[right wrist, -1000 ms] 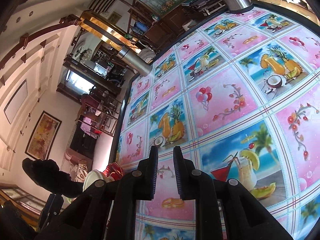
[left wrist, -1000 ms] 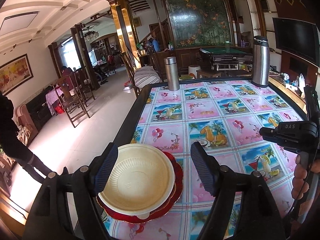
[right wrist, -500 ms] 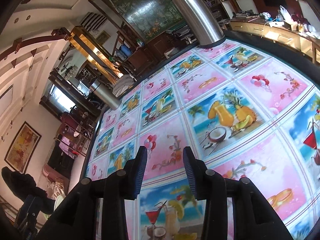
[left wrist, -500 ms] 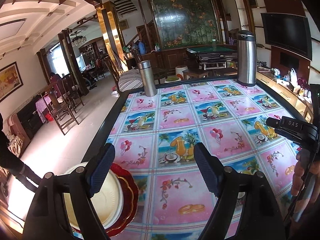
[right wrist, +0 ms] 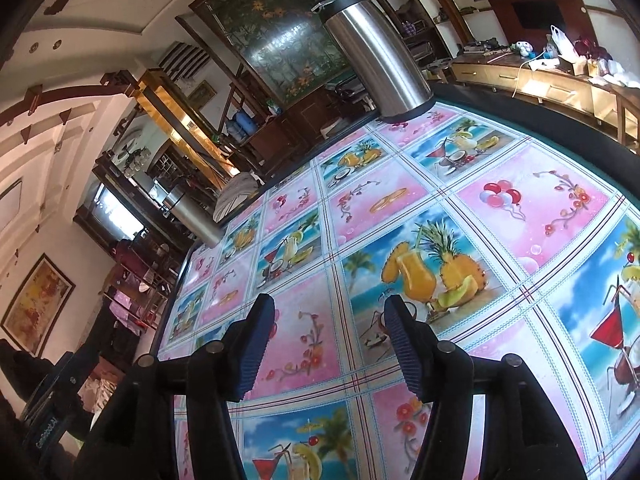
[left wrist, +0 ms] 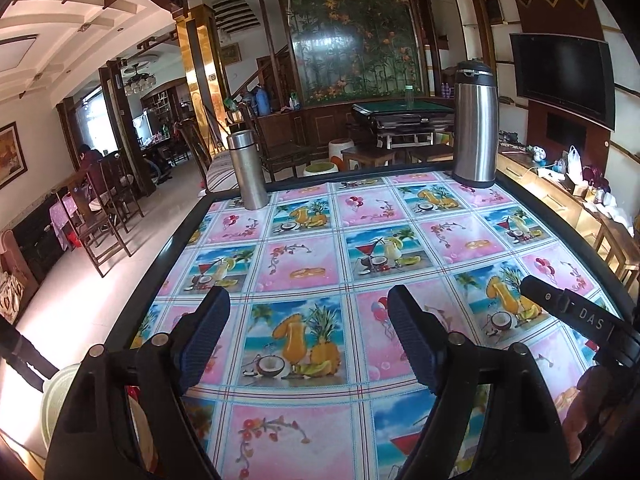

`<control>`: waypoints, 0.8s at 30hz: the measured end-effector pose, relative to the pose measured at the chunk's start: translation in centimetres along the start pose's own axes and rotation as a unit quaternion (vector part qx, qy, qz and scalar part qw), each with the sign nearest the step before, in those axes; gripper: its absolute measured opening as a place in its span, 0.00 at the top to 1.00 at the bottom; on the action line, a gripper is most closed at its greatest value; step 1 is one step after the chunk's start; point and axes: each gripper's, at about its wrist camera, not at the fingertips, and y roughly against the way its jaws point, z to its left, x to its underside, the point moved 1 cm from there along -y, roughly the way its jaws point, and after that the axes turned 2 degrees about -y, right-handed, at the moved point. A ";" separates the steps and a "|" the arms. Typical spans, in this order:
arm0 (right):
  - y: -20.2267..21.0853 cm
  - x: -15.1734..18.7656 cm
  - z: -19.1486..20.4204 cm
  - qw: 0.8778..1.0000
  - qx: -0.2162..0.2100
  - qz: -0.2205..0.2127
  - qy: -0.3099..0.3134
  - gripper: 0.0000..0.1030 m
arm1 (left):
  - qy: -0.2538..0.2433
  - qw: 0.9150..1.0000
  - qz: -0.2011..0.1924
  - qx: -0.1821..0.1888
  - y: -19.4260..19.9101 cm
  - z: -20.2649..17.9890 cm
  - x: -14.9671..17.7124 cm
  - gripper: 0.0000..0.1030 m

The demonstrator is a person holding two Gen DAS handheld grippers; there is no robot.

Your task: Organize plates and bowls

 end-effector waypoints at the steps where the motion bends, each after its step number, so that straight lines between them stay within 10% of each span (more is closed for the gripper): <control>1: 0.1 0.0 0.1 1.000 -0.001 -0.002 0.000 0.38 | 0.001 1.000 0.003 0.002 -0.3 -0.1 0.0 0.21; 24: -0.9 0.5 0.1 0.999 0.039 0.007 0.020 0.36 | 0.028 0.999 0.024 0.012 -3.8 0.4 1.3 0.21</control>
